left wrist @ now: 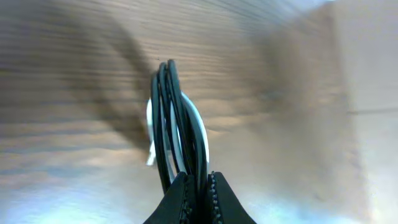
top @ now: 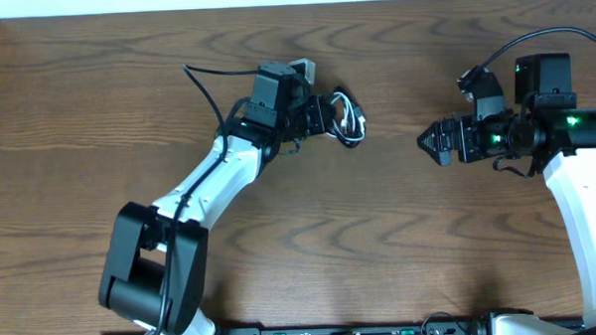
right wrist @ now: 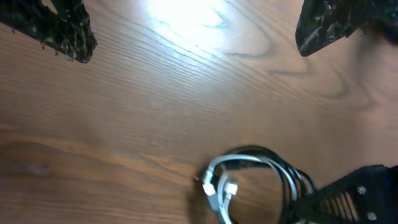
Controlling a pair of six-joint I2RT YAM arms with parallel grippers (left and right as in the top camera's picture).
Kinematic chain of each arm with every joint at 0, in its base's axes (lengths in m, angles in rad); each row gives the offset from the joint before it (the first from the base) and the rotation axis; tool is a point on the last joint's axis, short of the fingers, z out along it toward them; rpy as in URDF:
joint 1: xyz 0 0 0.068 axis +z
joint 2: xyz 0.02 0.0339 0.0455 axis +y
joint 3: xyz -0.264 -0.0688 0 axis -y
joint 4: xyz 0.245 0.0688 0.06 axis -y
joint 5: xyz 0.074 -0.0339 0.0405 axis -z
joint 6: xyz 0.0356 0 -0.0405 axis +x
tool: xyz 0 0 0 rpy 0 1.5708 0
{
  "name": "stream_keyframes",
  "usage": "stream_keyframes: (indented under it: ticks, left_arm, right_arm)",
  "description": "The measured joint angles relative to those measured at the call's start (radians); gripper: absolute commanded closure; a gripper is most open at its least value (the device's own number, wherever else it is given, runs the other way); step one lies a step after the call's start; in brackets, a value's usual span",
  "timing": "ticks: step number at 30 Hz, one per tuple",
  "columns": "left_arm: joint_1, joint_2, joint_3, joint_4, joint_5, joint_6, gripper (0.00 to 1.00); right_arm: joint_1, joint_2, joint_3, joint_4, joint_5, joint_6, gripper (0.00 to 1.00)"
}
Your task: Untangle cables
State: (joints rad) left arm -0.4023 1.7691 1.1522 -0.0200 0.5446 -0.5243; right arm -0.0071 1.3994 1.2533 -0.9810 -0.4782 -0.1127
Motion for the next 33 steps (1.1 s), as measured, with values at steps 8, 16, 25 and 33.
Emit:
stream_keyframes:
  ticks: [8, 16, 25, 33]
  left_arm:
    - [0.000, -0.034, 0.000, 0.047, 0.216, -0.105, 0.93]
    - [-0.001, -0.043, -0.002, 0.303, 0.372, -0.270, 0.92]
    - [-0.001, -0.051, -0.002, 0.492, 0.476, -0.473, 0.92]
    - [-0.001, -0.051, -0.002, 0.519, 0.517, -0.539, 0.93]
  right_arm:
    - [0.000, 0.000, 0.000, 0.025, -0.069, 0.000, 0.01]
    - [0.000, 0.000, 0.000, 0.040, -0.078, 0.005, 0.01]
    - [0.000, 0.005, -0.001, 0.070, -0.084, 0.015, 0.01]
    - [0.012, 0.105, -0.001, 0.175, -0.085, 0.061, 0.01]
